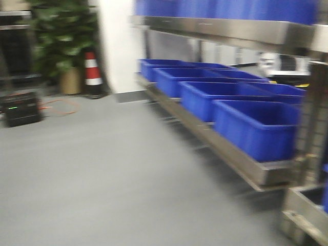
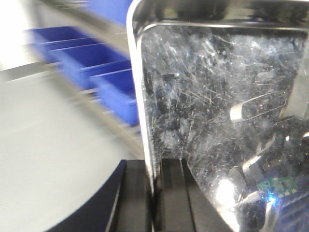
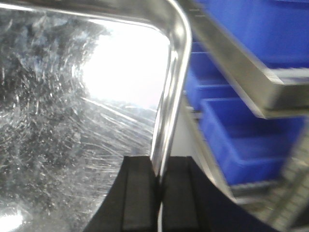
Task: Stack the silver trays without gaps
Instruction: 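Turn the base away from the shelf while holding the tray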
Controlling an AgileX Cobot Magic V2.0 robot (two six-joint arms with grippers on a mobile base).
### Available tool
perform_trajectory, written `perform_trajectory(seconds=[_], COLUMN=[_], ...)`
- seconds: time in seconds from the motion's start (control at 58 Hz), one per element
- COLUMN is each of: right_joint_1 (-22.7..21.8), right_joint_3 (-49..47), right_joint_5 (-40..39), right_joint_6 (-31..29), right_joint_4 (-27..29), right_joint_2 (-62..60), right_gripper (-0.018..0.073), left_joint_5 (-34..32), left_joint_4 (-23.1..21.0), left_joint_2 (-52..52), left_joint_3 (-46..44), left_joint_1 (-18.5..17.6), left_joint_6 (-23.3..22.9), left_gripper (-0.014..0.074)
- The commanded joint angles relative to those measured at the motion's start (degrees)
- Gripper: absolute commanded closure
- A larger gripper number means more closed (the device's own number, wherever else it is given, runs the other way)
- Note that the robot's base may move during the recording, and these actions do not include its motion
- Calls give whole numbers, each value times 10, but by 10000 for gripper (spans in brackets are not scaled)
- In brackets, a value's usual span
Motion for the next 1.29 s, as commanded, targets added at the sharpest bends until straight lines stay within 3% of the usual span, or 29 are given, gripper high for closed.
perform_trajectory(seconds=[0.0,1.276], right_joint_1=[-2,-2], right_joint_3=[-6,-6], right_joint_5=[-22,-22], right_joint_6=[-14,-14], right_joint_4=[-13,-13], right_joint_2=[-8,-8], right_gripper=[638,638], left_joint_5=[-21,-21], left_joint_4=[12,12], left_joint_2=[-9,-9], left_joint_3=[-3,-3], left_joint_1=[3,3], left_joint_6=[10,10], left_gripper=[616,616])
